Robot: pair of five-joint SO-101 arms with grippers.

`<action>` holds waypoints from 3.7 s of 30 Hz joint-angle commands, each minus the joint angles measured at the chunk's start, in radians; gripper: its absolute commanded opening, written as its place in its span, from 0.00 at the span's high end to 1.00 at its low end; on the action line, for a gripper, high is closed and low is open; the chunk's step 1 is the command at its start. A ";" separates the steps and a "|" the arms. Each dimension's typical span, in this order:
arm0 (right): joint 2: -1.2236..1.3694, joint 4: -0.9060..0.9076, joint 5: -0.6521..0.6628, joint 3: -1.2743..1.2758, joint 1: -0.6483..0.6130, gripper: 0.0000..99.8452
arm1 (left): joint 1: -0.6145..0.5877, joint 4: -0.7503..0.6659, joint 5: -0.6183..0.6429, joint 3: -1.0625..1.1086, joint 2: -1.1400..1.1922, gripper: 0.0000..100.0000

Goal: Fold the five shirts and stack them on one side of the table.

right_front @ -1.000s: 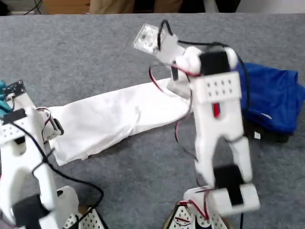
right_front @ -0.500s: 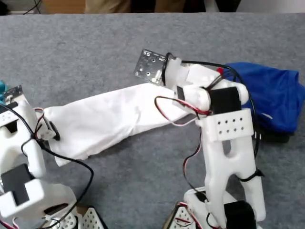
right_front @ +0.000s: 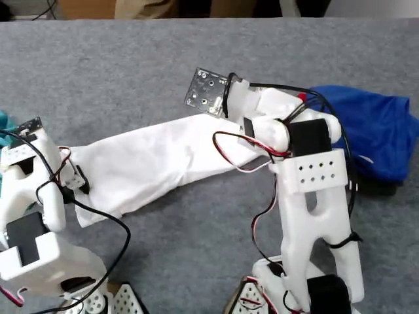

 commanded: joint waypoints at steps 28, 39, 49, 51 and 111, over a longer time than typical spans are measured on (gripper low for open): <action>-0.031 -0.324 -0.049 -0.147 0.621 0.99 | 0.657 0.242 0.089 -0.540 0.074 0.98; -0.030 -0.376 -0.048 -0.145 0.725 0.99 | 0.913 0.358 0.141 -1.028 0.369 0.98; -0.001 -0.376 -0.044 -0.153 0.725 0.99 | 1.008 0.526 0.175 -1.594 0.679 0.98; 0.010 -0.376 -0.018 -0.153 0.725 0.99 | 1.010 0.548 0.176 -1.708 0.725 0.98; 0.096 -0.114 -0.060 0.041 0.228 0.99 | 0.694 0.647 0.247 -2.117 0.865 0.98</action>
